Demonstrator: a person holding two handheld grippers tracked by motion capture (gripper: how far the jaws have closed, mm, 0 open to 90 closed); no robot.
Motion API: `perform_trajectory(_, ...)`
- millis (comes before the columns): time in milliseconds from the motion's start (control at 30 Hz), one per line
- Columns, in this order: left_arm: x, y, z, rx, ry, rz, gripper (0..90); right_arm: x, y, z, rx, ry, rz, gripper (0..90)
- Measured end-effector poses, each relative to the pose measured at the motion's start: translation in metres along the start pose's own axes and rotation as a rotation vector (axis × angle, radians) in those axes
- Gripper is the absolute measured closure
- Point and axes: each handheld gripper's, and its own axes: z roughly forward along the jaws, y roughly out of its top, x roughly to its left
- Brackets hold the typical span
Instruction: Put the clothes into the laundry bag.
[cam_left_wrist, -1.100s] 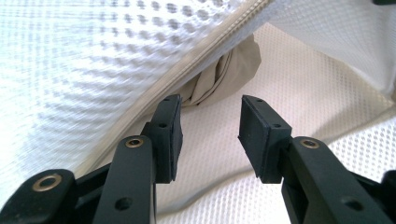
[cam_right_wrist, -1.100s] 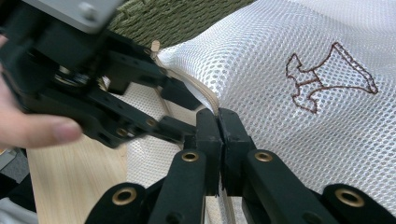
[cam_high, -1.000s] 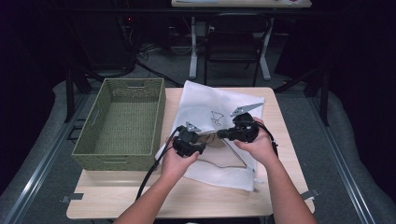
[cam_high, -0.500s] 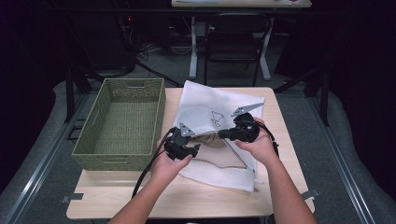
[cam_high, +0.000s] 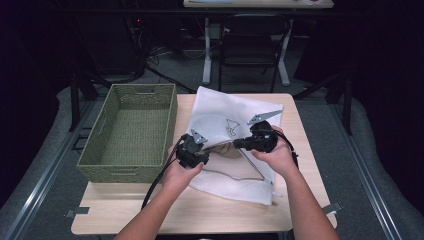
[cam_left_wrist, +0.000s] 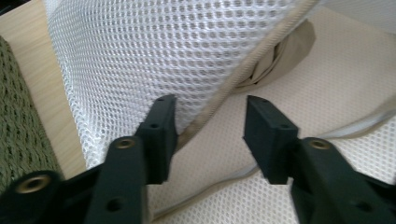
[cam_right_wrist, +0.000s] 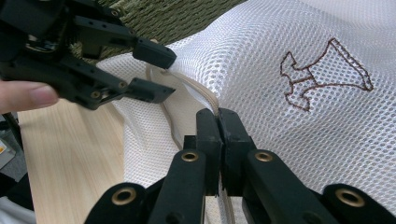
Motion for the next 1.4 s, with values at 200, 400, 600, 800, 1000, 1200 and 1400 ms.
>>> perform_trajectory(200, 0.009, -0.002, -0.001, -0.002, -0.017, -0.016, 78.2, 0.000, -0.001, 0.001, 0.002, 0.001, 0.005, 88.2)
perform_trajectory(400, 0.014, -0.003, -0.006, -0.015, -0.033, -0.021, 86.0, 0.001, -0.001, 0.003, 0.007, 0.002, 0.004, 88.1)
perform_trajectory(600, 0.018, -0.006, -0.011, -0.022, -0.044, -0.018, 86.9, 0.001, -0.001, 0.006, 0.012, 0.008, -0.001, 88.0)
perform_trajectory(800, 0.020, -0.006, -0.013, -0.024, -0.057, -0.030, 87.1, 0.001, -0.001, 0.007, 0.012, 0.013, 0.003, 88.0)
perform_trajectory(1000, 0.023, -0.004, -0.014, -0.014, -0.086, -0.051, 87.7, 0.001, -0.001, 0.006, 0.008, 0.010, 0.000, 87.9)
perform_trajectory(1200, 0.026, -0.003, -0.018, -0.018, -0.108, -0.057, 87.8, 0.000, -0.002, 0.006, 0.004, 0.008, 0.000, 88.0)
perform_trajectory(1400, 0.029, -0.004, -0.027, -0.025, -0.111, -0.049, 87.9, -0.001, -0.002, 0.010, 0.010, 0.013, -0.002, 87.9)
